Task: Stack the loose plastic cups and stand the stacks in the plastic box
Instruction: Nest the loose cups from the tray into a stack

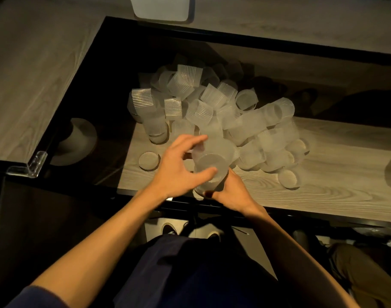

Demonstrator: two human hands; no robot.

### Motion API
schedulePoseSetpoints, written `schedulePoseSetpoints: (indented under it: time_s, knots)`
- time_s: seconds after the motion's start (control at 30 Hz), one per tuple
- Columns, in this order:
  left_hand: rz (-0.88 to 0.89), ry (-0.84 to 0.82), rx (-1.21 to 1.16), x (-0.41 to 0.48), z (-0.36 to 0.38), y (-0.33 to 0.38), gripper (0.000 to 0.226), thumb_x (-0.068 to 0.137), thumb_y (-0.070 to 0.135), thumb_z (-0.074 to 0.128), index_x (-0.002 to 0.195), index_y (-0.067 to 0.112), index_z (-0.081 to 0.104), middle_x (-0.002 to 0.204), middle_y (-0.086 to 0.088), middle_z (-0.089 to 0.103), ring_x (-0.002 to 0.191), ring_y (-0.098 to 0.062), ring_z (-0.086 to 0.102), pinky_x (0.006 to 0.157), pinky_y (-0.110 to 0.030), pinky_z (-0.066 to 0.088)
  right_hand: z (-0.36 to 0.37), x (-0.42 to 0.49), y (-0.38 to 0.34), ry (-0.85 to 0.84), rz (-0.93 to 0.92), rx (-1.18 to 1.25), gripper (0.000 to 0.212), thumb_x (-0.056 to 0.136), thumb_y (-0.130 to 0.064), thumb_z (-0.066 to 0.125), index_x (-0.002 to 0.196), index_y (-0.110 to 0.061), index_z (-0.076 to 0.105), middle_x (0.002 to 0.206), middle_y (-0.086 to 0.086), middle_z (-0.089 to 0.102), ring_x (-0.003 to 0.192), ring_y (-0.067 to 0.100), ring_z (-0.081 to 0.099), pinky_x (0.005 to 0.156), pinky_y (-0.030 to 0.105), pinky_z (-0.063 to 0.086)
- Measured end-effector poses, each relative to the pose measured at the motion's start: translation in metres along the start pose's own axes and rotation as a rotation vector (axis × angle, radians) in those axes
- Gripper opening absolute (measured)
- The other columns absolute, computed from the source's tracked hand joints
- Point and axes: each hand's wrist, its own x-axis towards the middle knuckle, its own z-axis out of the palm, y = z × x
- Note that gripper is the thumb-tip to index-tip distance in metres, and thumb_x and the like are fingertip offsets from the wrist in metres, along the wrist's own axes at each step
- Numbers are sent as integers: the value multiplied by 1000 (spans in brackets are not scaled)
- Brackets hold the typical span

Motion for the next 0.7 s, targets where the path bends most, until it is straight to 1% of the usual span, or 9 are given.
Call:
schedulePoseSetpoints:
  time_s: [0.13, 0.23, 0.3, 0.37, 0.4, 0.47, 0.57, 0.63, 0.7]
  knots:
    - [113, -62, 153, -3, 7, -12, 78, 70, 41, 79, 138, 7, 61, 121, 1, 56, 115, 0, 53, 98, -18, 45, 1, 0, 3, -3, -6, -22, 68, 70, -45, 87, 130, -32, 60, 122, -12, 65, 114, 2, 62, 95, 32, 55]
    - [139, -121, 293, -6, 5, -19, 84, 71, 49, 76, 142, 10, 58, 126, 0, 52, 120, -10, 51, 104, -22, 42, 0, 0, 3, 7, 9, -24, 73, 67, -46, 87, 132, -31, 56, 122, -13, 63, 114, 2, 61, 94, 32, 55]
    - [53, -224, 336, -6, -2, -22, 88, 73, 60, 73, 148, 20, 53, 134, 5, 48, 126, -11, 47, 107, -24, 39, 0, 0, 3, 12, 5, -1, 78, 66, -45, 89, 134, -31, 54, 125, -15, 63, 118, 2, 60, 96, 32, 55]
    - [-95, -317, 212, -5, -8, -26, 77, 81, 65, 63, 149, 30, 50, 137, 9, 49, 129, -4, 46, 106, -20, 39, 1, 0, 4, 3, 6, -2, 81, 66, -45, 92, 136, -32, 53, 128, -15, 62, 121, 2, 59, 99, 33, 53]
    - [-160, -310, 130, -3, -9, -28, 69, 87, 64, 57, 147, 32, 50, 136, 10, 51, 127, 0, 48, 105, -19, 42, 1, 0, 5, 2, 12, -11, 84, 66, -45, 93, 138, -31, 52, 130, -15, 61, 122, 3, 57, 101, 32, 52]
    - [-273, -169, 66, 0, -11, -35, 54, 97, 53, 55, 145, 28, 52, 134, 9, 54, 119, 3, 52, 104, -26, 48, 0, -1, 5, 9, 26, -30, 87, 65, -42, 95, 139, -27, 51, 133, -13, 59, 122, 3, 55, 103, 27, 48]
    - [-481, 129, 326, -1, -20, -56, 50, 98, 33, 64, 144, 15, 52, 138, -6, 50, 125, -17, 51, 109, -36, 44, 0, -1, 4, 10, 38, -37, 87, 65, -38, 95, 139, -24, 51, 132, -12, 58, 121, 3, 53, 99, 21, 43]
    - [-626, 167, 524, -7, -30, -74, 61, 93, 37, 70, 146, 15, 48, 148, -16, 39, 137, -32, 40, 112, -45, 39, 0, -2, 5, 10, 54, -34, 86, 65, -37, 96, 138, -22, 52, 131, -11, 59, 120, 3, 53, 98, 20, 42]
    - [-737, 94, 670, -14, -39, -92, 67, 89, 45, 72, 146, 19, 47, 154, -19, 27, 142, -40, 30, 111, -53, 38, 0, -2, 5, 9, 56, -34, 85, 65, -38, 95, 137, -22, 52, 131, -10, 60, 119, 3, 54, 98, 21, 45]
